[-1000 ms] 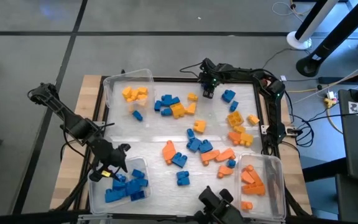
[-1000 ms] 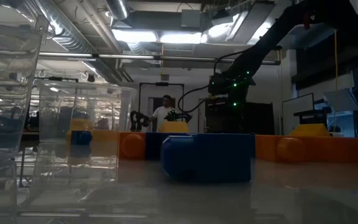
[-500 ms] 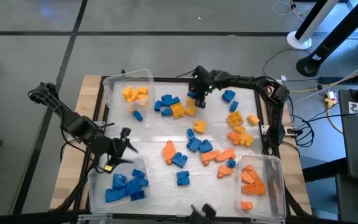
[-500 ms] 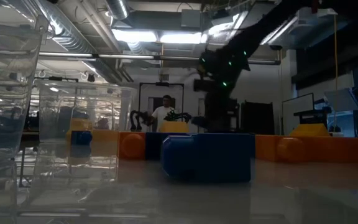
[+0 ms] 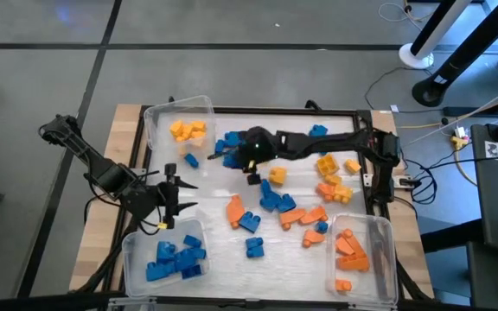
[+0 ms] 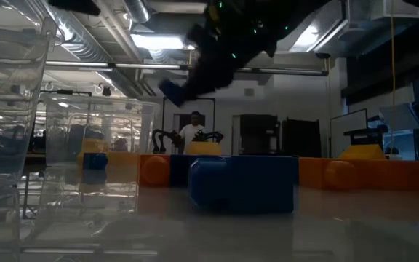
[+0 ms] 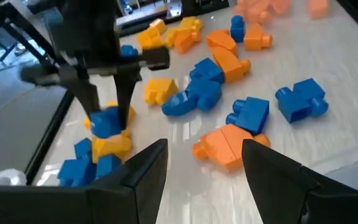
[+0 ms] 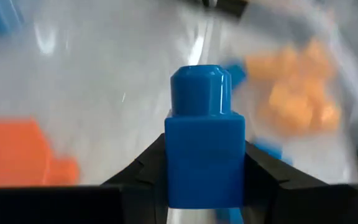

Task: Sort blocks
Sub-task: Put the blue game piece into the bottom left transparent bin

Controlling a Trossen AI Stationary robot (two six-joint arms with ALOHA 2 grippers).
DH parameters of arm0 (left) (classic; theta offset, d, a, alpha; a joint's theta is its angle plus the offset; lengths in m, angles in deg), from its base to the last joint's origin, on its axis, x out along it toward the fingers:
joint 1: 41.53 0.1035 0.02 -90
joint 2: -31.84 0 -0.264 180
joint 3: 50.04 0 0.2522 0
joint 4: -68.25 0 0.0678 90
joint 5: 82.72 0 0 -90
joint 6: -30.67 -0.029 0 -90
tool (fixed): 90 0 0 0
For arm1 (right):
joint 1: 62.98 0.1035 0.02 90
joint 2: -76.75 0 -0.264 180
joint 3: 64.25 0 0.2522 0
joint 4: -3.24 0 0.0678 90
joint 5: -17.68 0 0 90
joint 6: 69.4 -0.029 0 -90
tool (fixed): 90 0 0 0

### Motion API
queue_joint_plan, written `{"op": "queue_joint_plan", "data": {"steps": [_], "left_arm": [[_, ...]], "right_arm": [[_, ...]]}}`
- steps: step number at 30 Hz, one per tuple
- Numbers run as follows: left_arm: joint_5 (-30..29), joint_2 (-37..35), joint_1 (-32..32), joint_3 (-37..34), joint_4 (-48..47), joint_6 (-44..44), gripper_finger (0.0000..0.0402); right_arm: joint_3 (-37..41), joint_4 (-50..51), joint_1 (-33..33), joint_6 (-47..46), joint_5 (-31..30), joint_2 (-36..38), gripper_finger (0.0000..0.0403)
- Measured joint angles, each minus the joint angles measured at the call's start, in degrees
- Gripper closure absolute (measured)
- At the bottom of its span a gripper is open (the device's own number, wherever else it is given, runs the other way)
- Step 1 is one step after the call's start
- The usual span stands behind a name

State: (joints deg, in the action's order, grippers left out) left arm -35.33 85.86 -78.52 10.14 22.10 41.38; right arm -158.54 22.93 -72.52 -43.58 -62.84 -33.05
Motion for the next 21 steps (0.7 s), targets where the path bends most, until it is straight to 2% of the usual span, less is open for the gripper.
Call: {"op": "queue_joint_plan", "data": {"steps": [4, 9, 14, 21], "left_arm": [[0.0, 1.2, 0.9, -1.2, 0.3, 0.9, 0.0206], [-0.1, 3.3, 3.1, -1.3, 2.9, -2.5, 0.0206], [-0.6, 5.3, 6.5, -1.3, 8.5, -6.7, 0.0206], [-0.5, 5.9, 9.5, -1.4, 10.7, -8.2, 0.0206]], "right_arm": [[0.0, -7.4, 3.8, 1.7, -0.5, 0.0, 0.0269], [0.0, -13.7, 7.6, 3.3, -2.3, 0.0, 0.0268], [0.0, -16.3, 9.7, 5.5, -3.3, 0.0, 0.0268], [0.0, -15.6, 10.5, 6.1, -6.3, 0.2, 0.0267]]}}
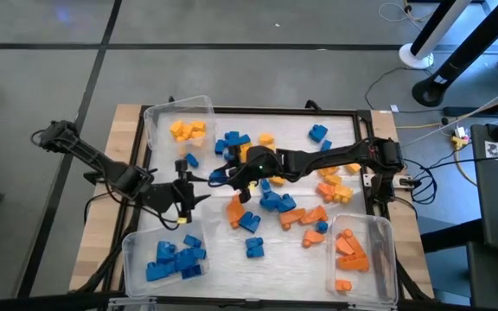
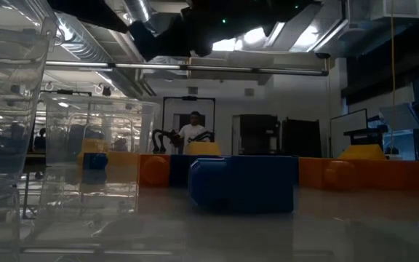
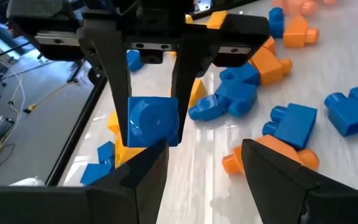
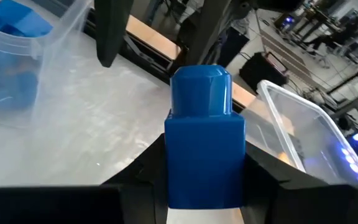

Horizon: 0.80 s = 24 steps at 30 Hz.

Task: Sort blocks
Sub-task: Put the blue game piece into the bottom left transparent bin

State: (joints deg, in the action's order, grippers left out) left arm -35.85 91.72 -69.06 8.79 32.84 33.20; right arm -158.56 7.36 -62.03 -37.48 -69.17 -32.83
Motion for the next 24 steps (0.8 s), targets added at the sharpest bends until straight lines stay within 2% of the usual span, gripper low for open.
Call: {"op": "queue_joint_plan", "data": {"steps": [11, 24], "left_arm": [[-0.6, -0.1, 0.5, 0.1, -3.7, 5.4, 0.0206], [-0.6, -0.1, 2.4, 0.1, -3.5, 4.8, 0.0206]], "right_arm": [[-0.1, 2.4, 0.2, 0.0, -6.2, -0.2, 0.0267], [-0.1, 2.5, 0.3, 0.0, -4.2, -0.2, 0.0267]]}}
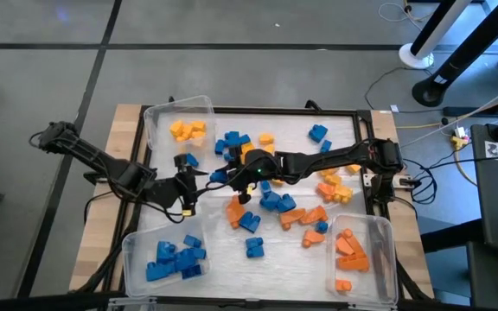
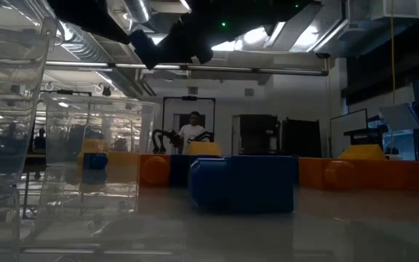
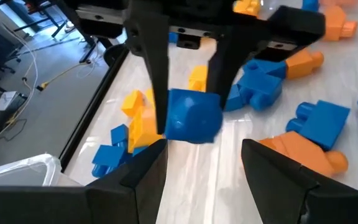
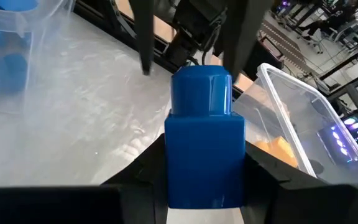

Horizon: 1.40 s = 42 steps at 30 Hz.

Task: Sort blocks
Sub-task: Put the blue game piece into the bottom left transparent bin

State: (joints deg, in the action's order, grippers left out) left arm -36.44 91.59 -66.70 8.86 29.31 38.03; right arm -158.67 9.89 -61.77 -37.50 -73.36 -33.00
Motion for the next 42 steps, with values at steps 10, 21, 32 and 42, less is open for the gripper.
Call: {"op": "queue_joint_plan", "data": {"steps": [10, 21, 32, 42], "left_arm": [[0.1, 0.0, 1.0, 0.0, 7.6, -7.1, 0.0206], [1.3, 3.6, 1.8, 0.0, 7.7, -8.1, 0.0206], [1.1, 4.4, 3.2, 0.0, 7.9, -9.0, 0.0240], [0.7, 4.3, 3.2, 0.0, 7.7, -10.5, 0.0307]], "right_arm": [[0.0, -0.3, 0.0, 0.0, 0.2, 0.0, 0.0267], [0.0, -0.2, 0.0, -0.1, 0.2, 0.0, 0.0267], [0.1, 0.1, -0.1, -0.1, 0.2, 0.0, 0.0267], [0.1, 0.1, -0.1, -0.1, 0.2, 0.0, 0.0266]]}}
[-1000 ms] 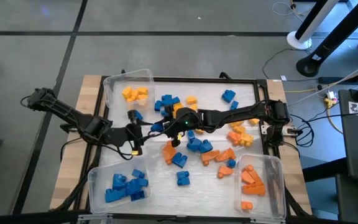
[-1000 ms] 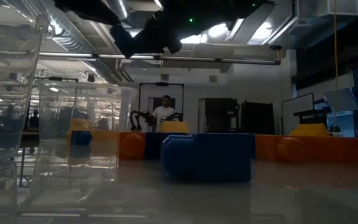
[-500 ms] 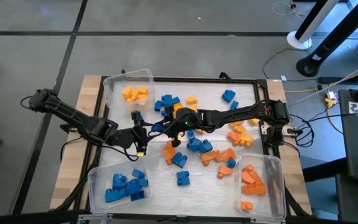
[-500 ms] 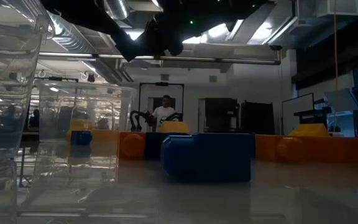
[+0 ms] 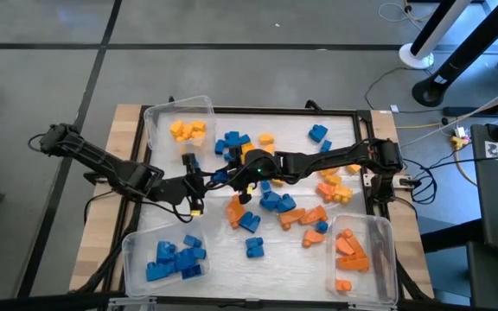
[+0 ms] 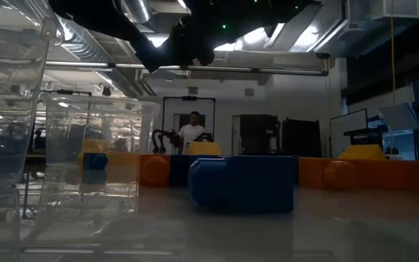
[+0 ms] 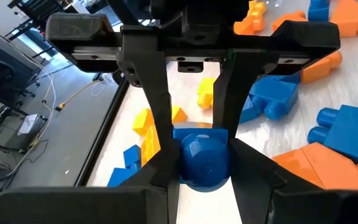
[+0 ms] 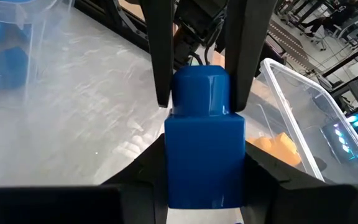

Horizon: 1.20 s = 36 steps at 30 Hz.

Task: Sort blocks
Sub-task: Put the blue game piece into the bottom left transparent bin

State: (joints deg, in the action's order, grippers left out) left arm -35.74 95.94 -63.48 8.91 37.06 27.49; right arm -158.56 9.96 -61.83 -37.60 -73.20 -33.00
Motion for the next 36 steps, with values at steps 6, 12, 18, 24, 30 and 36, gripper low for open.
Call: {"op": "queue_joint_plan", "data": {"steps": [6, 12, 18, 24, 30, 36], "left_arm": [[0.3, 0.0, 0.0, 0.0, 0.2, -0.2, 0.0307], [1.0, 0.0, -0.2, 0.0, 0.0, -1.4, 0.0301], [0.8, -0.5, -1.4, -0.1, -0.1, -2.5, 0.0303], [0.6, -5.1, -3.7, -0.1, -1.9, -0.3, 0.0303], [0.5, -12.6, -7.4, -0.1, -7.3, 5.6, 0.0299], [11.6, -18.9, -12.5, -0.1, -10.2, 10.5, 0.0297]], "right_arm": [[0.0, -0.3, 0.0, -0.3, 0.1, 0.0, 0.0242], [-0.2, -1.2, 0.0, -0.5, 1.3, 0.0, 0.0207], [-0.2, -0.9, 0.0, -0.7, 1.5, 0.0, 0.0166], [-0.1, 0.1, 0.0, -0.4, 1.5, 1.1, 0.0145], [-0.1, 6.4, -0.1, 1.8, 0.9, 5.3, 0.0144], [-0.1, 16.2, 0.0, 1.1, 0.9, 8.3, 0.0143]]}}
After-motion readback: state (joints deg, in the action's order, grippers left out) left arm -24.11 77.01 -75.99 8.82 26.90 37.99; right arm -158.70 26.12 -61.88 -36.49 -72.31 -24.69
